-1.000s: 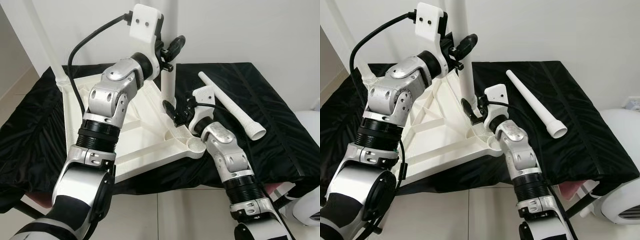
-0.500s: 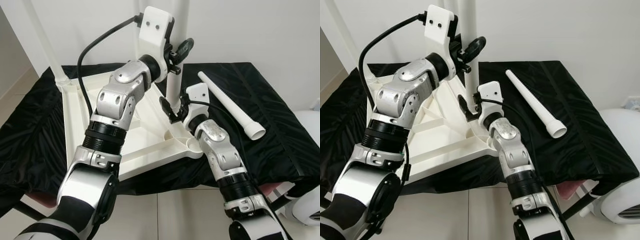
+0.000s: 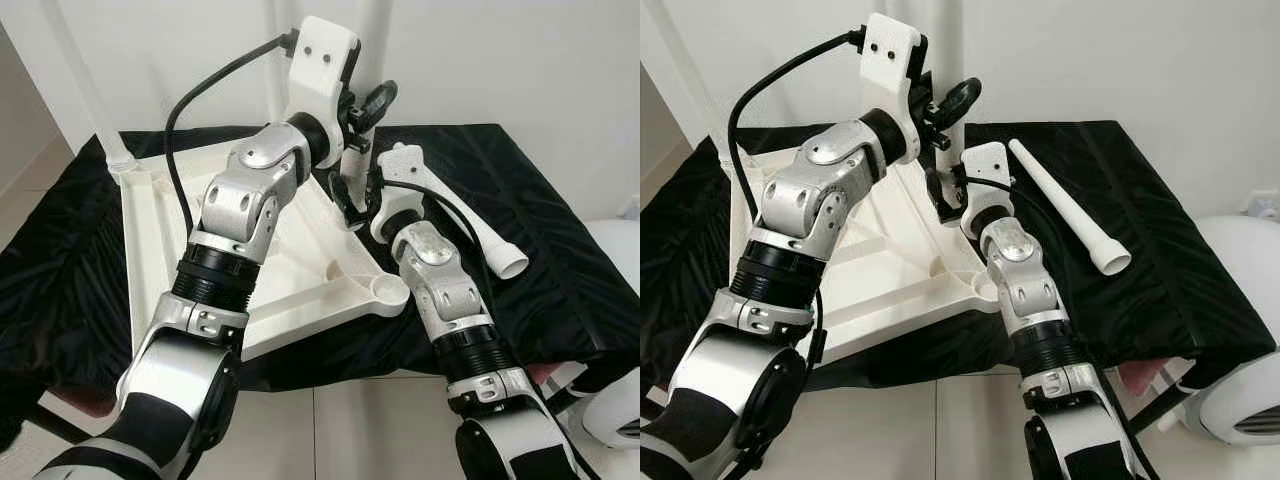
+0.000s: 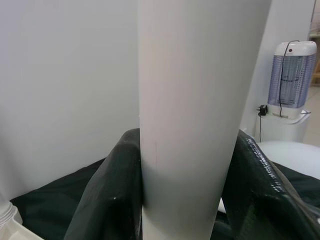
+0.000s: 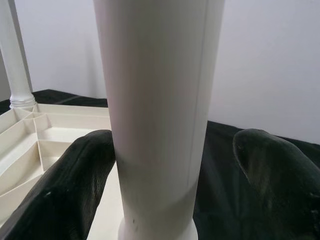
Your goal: Building children table
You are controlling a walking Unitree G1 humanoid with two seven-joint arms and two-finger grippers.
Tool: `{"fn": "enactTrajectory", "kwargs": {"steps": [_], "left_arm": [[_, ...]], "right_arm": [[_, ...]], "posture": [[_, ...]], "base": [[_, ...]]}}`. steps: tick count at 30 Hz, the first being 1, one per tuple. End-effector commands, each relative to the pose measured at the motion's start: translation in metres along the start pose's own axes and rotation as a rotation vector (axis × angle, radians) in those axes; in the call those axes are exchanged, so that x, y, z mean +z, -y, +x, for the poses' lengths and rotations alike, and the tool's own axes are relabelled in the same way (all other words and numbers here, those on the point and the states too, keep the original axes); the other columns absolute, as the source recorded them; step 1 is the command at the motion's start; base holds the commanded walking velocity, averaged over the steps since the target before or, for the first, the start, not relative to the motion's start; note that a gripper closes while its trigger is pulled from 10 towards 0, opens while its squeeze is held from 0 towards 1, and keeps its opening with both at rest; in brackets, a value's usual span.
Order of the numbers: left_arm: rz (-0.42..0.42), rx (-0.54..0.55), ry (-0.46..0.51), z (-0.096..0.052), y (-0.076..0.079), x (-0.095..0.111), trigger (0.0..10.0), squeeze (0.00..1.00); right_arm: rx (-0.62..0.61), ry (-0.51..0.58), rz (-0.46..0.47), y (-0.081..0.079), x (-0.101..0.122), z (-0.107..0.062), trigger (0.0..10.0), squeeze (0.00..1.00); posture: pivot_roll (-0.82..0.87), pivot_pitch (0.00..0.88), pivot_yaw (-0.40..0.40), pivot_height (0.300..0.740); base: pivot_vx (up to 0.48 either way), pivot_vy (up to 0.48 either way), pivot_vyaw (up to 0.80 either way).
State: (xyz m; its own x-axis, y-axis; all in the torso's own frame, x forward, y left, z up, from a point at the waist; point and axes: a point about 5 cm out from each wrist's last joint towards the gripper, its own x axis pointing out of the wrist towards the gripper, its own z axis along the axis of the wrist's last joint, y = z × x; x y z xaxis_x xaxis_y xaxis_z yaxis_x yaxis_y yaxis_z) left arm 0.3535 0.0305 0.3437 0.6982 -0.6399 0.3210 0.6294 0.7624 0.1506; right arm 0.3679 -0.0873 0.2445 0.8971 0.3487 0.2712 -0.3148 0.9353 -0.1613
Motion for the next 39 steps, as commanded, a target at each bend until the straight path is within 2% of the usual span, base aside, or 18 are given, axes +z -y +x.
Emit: {"fn": "enactTrajectory", "kwargs": {"steps": [1,2,8,10,11,12,13,14,16,23,24,27,28,32,33,36,37,39], "left_arm": [[0.021,0.034,0.033,0.000,0.001,0.008,10.0,0.00],[0.021,0.033,0.033,0.000,0.001,0.008,10.0,0.00],[0.021,0.029,0.034,0.000,0.002,0.008,10.0,0.00],[0.019,0.028,0.034,0.000,0.003,0.008,10.0,0.00],[0.019,0.028,0.034,0.000,0.003,0.008,10.0,0.00],[0.020,0.027,0.034,0.000,0.003,0.008,10.0,0.00],[0.019,0.026,0.034,0.001,0.003,0.008,10.0,0.00],[0.019,0.026,0.034,0.001,0.003,0.008,10.0,0.00],[0.021,0.021,0.033,0.000,0.004,0.008,10.0,0.00],[0.022,0.017,0.032,0.000,0.005,0.007,10.0,0.00],[0.022,0.014,0.032,0.001,0.006,0.007,10.0,0.00],[0.022,0.013,0.031,0.001,0.006,0.007,10.0,0.00],[0.019,0.013,0.032,0.001,0.006,0.007,10.0,0.00],[0.020,0.011,0.034,0.001,0.007,0.007,10.0,0.00],[0.019,0.007,0.034,0.001,0.008,0.008,10.0,0.00],[0.017,0.002,0.034,0.001,0.009,0.008,10.0,0.00],[0.019,0.001,0.034,0.001,0.010,0.008,10.0,0.00],[0.020,0.001,0.033,0.001,0.010,0.007,10.0,0.00]], "right_arm": [[0.005,0.009,-0.011,-0.002,0.002,0.003,10.0,0.00],[0.009,0.009,-0.013,-0.002,0.002,0.003,6.4,0.00],[0.014,0.005,-0.018,-0.004,0.000,0.005,5.8,0.00],[0.013,0.003,-0.019,-0.004,-0.001,0.007,7.3,0.00],[0.013,0.003,-0.019,-0.004,-0.001,0.007,7.3,0.00],[0.012,0.004,-0.023,-0.003,-0.001,0.007,5.3,0.00],[0.012,0.005,-0.024,-0.003,-0.001,0.008,6.9,0.00],[0.012,0.005,-0.024,-0.003,-0.001,0.008,6.9,0.00],[0.010,0.012,-0.027,-0.003,0.000,0.010,8.4,0.00],[0.008,0.026,-0.028,-0.003,0.003,0.012,9.1,0.00],[0.007,0.029,-0.028,-0.003,0.003,0.012,8.2,0.00],[0.006,0.030,-0.027,-0.003,0.003,0.013,8.2,0.00],[0.006,0.030,-0.025,-0.003,0.003,0.013,4.0,0.00],[0.009,0.030,-0.025,-0.003,0.002,0.013,3.6,0.00],[0.007,0.030,-0.026,-0.003,0.001,0.013,2.2,0.00],[0.004,0.029,-0.026,-0.002,0.001,0.014,2.0,0.00],[0.004,0.030,-0.025,-0.002,0.001,0.014,0.0,0.00],[0.004,0.031,-0.021,-0.002,0.001,0.014,0.1,0.00]], "posture": [[-0.06,0.050,0.038,0.740],[-0.06,0.050,0.037,0.740],[-0.06,0.048,0.037,0.740],[-0.06,0.049,0.037,0.740],[-0.06,0.049,0.037,0.740],[-0.06,0.049,0.039,0.740],[-0.06,0.049,0.039,0.740],[-0.06,0.049,0.039,0.740],[-0.06,0.048,0.040,0.740],[-0.06,0.048,0.041,0.740],[-0.06,0.047,0.042,0.740],[-0.06,0.047,0.042,0.740],[-0.06,0.049,0.042,0.740],[-0.06,0.049,0.043,0.740],[-0.06,0.048,0.043,0.740],[-0.06,0.048,0.043,0.740],[-0.06,0.047,0.044,0.740],[-0.06,0.047,0.044,0.740]], "base": [[0.000,0.000,0.00],[0.000,0.000,0.00],[0.000,0.000,0.00],[0.000,0.000,0.00],[0.000,0.000,0.00],[0.000,0.000,0.00],[0.000,0.000,0.00],[0.000,0.000,0.00],[0.000,0.000,0.00],[0.000,0.000,0.00],[0.000,0.000,0.00],[0.000,0.000,0.00],[0.000,0.000,0.00],[0.000,0.000,0.00],[0.000,0.000,0.00],[0.000,0.000,0.00],[0.000,0.000,0.00],[0.000,0.000,0.00]]}}
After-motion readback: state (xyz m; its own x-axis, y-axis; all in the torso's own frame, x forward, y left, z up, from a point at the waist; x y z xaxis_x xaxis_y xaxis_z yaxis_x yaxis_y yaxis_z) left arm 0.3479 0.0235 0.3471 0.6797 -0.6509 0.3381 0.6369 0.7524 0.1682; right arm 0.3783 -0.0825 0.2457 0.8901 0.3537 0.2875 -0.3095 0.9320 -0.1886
